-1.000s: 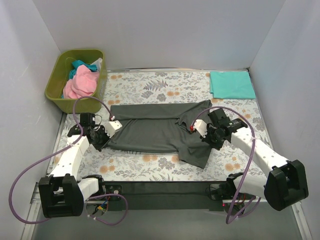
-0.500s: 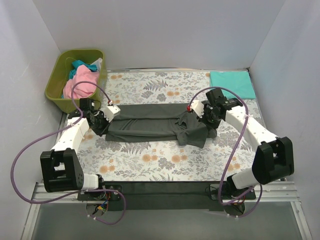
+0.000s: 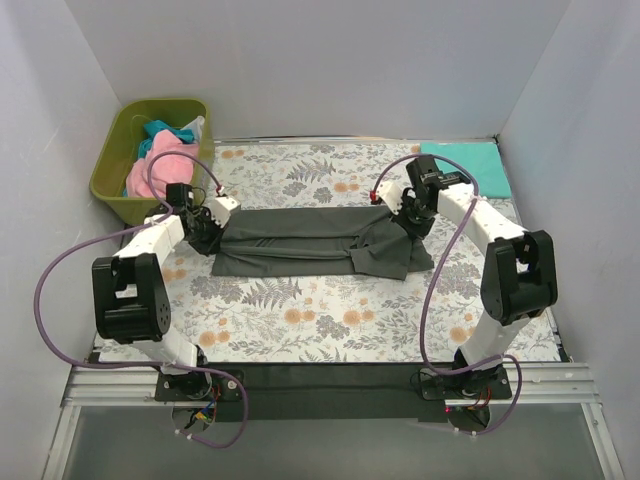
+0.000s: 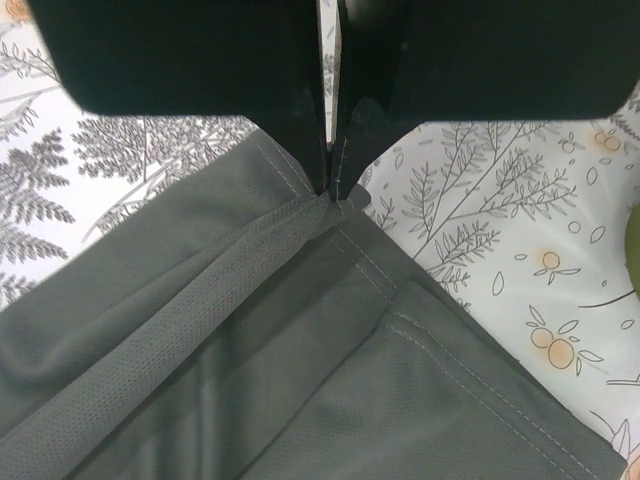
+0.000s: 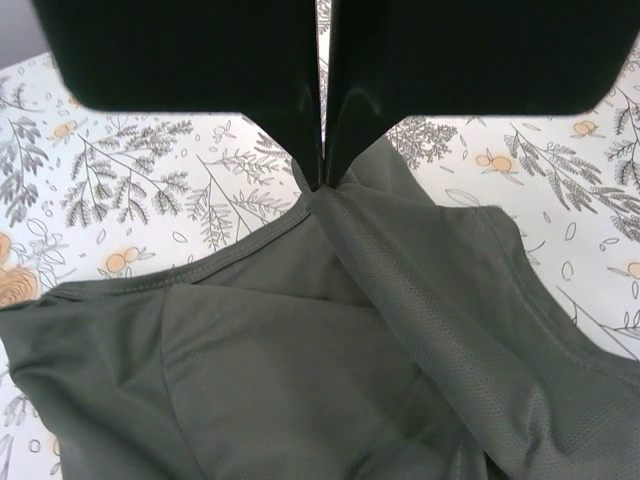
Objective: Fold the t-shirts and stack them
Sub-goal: Fold the tshirt
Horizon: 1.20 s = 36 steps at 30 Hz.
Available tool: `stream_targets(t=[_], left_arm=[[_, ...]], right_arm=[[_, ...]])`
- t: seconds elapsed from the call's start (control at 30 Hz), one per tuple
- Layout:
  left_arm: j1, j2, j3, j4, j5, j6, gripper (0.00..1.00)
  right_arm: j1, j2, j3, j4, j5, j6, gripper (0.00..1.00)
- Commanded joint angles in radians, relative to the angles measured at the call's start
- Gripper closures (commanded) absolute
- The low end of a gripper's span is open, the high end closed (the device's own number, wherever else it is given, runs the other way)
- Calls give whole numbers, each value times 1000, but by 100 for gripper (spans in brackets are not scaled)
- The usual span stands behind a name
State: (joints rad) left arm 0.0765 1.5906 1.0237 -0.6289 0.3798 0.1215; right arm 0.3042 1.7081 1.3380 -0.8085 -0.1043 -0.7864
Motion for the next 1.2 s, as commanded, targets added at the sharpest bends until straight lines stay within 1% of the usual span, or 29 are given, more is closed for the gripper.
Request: stream_targets(t=[0.0, 0.13, 0.43, 0.5, 0.53, 0.57, 0.6, 0.67, 0.7, 0.77, 0.8, 0.83, 0.87, 0.9, 0.93, 0.97, 1.03, 1.1, 1.13, 1.17], left_arm=[[6, 22, 30, 77, -1, -29, 100], [6, 58, 42, 112, 1, -52, 100], [6, 103, 91, 115, -4, -60, 99], [8, 117, 96, 117, -16, -60, 94], [6, 126, 96, 117, -24, -63, 87], [6, 126, 96, 113, -24, -66, 84], [6, 124, 95, 110, -27, -66, 72], [6, 109, 104, 83, -10, -72, 54], [6, 100, 119, 71, -2, -78, 52], [9, 51, 140, 25, 62, -85, 51], [9, 30, 163, 15, 91, -89, 51], [8, 10, 176, 2, 123, -91, 50], [5, -27, 191, -27, 195, -95, 48], [-4, -40, 214, -38, 217, -98, 47], [-39, -52, 223, -46, 228, -105, 46], [-62, -63, 228, -55, 238, -106, 46], [-168, -93, 219, -46, 261, -138, 44], [-237, -122, 193, 27, 284, -204, 42], [-320, -127, 159, 69, 283, -229, 41], [-361, -130, 142, 156, 275, -253, 41]], right_arm=[[-11, 51, 55, 6, -20, -8, 99], [-22, 106, 73, 19, -23, 10, 99], [-37, 113, 85, 29, -25, 26, 99], [-37, 123, 98, 29, -28, 29, 99], [-37, 134, 102, 29, -26, 36, 99], [-37, 137, 105, 29, -26, 41, 99], [-39, 143, 112, 26, -23, 47, 94], [-39, 147, 122, 25, -18, 62, 81], [-39, 142, 121, 25, -17, 64, 73], [-42, 113, 110, 25, -12, 72, 70], [-50, 101, 105, 23, -9, 75, 65], [-54, 79, 96, 20, -6, 79, 62], [-62, 71, 93, 19, -8, 82, 59], [-79, 59, 90, 16, -12, 82, 56], [-88, 38, 89, 5, -21, 84, 56], [-100, 25, 90, -3, -73, 85, 56], [-126, 1, 92, -18, -116, 102, 56], [-137, -1, 95, -57, -164, 134, 56], [-143, 4, 93, -64, -182, 150, 56], [-149, 7, 92, -79, -205, 163, 57]])
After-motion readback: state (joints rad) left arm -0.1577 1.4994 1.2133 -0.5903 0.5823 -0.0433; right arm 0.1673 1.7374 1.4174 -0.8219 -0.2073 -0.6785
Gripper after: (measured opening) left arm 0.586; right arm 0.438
